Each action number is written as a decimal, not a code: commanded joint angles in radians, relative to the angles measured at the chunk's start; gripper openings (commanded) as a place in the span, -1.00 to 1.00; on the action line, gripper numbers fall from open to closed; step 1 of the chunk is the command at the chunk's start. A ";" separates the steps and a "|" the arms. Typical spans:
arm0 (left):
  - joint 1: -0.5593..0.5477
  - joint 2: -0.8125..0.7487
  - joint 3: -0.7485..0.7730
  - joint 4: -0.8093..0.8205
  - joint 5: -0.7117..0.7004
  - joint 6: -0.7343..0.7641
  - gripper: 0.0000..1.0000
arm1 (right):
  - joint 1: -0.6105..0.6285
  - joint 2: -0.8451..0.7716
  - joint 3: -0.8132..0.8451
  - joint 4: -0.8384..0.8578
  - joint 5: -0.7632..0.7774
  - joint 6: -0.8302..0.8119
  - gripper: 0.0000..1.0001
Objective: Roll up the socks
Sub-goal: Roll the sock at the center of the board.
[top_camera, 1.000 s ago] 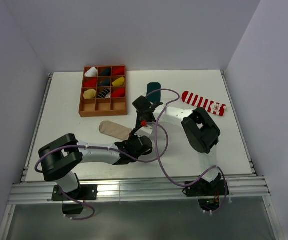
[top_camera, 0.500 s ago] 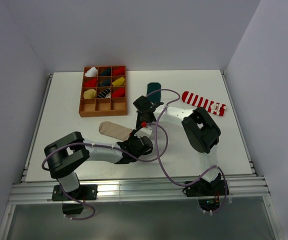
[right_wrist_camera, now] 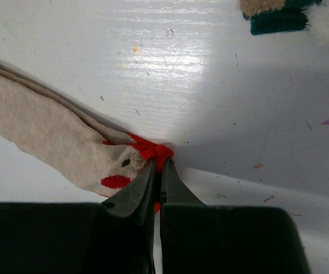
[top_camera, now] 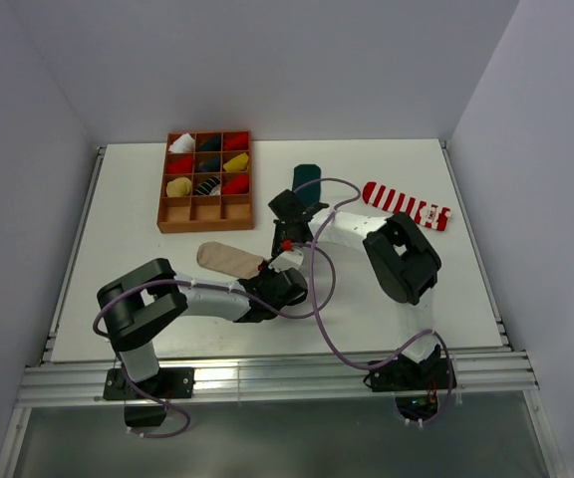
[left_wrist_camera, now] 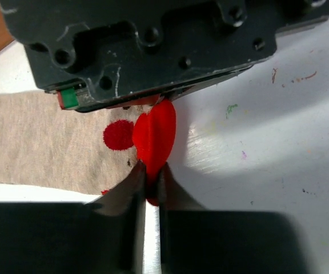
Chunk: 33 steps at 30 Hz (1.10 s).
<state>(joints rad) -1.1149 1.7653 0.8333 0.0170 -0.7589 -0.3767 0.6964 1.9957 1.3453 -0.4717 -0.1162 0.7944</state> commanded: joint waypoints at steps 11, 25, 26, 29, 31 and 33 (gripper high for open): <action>0.104 -0.141 -0.071 -0.026 0.256 -0.137 -0.99 | -0.040 -0.165 -0.213 0.223 0.003 0.023 -0.45; 0.389 -0.279 -0.226 0.132 0.797 -0.347 -0.99 | -0.075 -0.373 -0.515 0.634 0.021 0.186 -0.06; 0.398 -0.277 -0.243 0.145 0.843 -0.379 -0.99 | -0.071 -0.374 -0.526 0.671 0.021 0.204 -0.03; 0.435 -0.282 -0.273 0.193 0.888 -0.445 -0.99 | -0.051 -0.362 -0.546 0.705 0.027 0.224 0.05; 0.454 -0.282 -0.295 0.210 0.900 -0.464 -0.99 | -0.037 -0.335 -0.528 0.696 0.026 0.235 0.06; 0.461 -0.282 -0.304 0.216 0.906 -0.469 -0.99 | -0.020 -0.319 -0.526 0.715 0.026 0.250 0.07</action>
<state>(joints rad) -0.6632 1.4986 0.5594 0.2249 0.0647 -0.7902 0.6502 1.6634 0.8062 0.1532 -0.1127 1.0050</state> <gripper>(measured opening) 0.044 0.532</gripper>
